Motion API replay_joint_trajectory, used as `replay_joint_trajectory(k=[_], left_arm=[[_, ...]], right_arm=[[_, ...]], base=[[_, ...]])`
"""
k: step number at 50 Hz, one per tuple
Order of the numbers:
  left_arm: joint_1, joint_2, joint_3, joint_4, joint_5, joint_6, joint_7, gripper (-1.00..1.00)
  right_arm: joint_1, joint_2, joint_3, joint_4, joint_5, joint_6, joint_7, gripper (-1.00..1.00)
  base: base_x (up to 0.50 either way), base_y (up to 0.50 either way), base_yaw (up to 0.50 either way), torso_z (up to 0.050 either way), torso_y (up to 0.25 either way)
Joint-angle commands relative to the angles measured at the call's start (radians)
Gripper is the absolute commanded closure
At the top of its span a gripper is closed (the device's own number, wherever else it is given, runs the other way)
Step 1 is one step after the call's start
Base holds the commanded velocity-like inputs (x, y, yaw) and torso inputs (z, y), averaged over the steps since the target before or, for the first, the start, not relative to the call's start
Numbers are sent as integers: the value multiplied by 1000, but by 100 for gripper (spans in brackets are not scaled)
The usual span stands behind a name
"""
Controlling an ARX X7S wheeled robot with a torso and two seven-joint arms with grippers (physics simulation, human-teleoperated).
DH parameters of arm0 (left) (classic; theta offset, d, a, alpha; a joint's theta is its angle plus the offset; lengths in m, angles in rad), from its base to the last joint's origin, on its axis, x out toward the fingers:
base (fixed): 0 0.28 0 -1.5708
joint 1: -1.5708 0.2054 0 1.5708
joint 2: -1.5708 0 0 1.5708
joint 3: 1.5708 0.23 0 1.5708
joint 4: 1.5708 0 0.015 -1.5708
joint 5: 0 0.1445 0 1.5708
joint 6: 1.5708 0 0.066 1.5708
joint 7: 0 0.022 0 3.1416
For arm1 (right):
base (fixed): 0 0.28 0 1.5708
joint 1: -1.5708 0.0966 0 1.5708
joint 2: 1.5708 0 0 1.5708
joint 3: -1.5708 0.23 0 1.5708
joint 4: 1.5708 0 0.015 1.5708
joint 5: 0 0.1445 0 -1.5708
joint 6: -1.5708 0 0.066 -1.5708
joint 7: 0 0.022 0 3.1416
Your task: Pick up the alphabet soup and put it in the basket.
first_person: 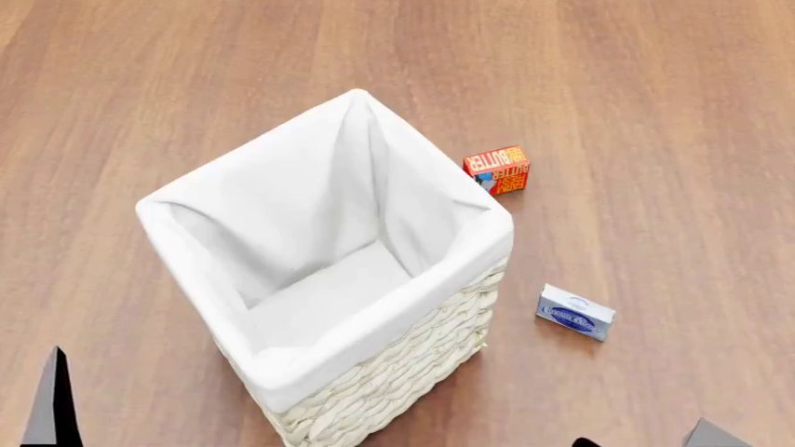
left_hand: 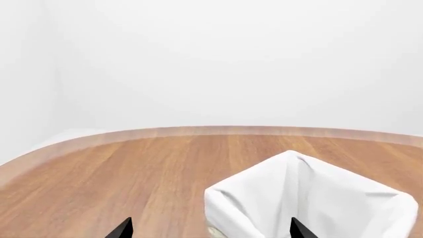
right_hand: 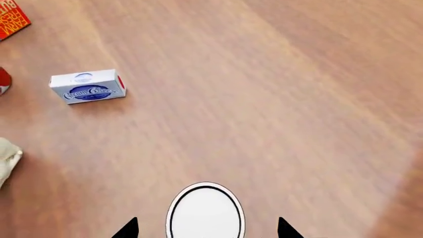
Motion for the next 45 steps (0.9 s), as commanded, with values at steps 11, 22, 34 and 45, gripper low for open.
replay_joint_trajectory(k=[11,22,34,45], left_arm=[[5,-13,7,-17,3,29,-2,-100],[4,-15,15,-21,6,34,-6,-100],[-6,-16,25,-20,1,26,-14,-100],[-10,-23,29,-11,-1,24,-24,-100]], right_arm=[[9,22,-44,118,4,-77,-14,-100],[18,31,-76,239,-28,-175,-52,-100],[20,43,-95,321,-49,-236,-66,-100],[17,53,-113,397,-70,-293,-84,-100]], base=[[0,0,0,0,0],[0,0,0,0,0],[0,0,0,0,0],[0,0,0,0,0]])
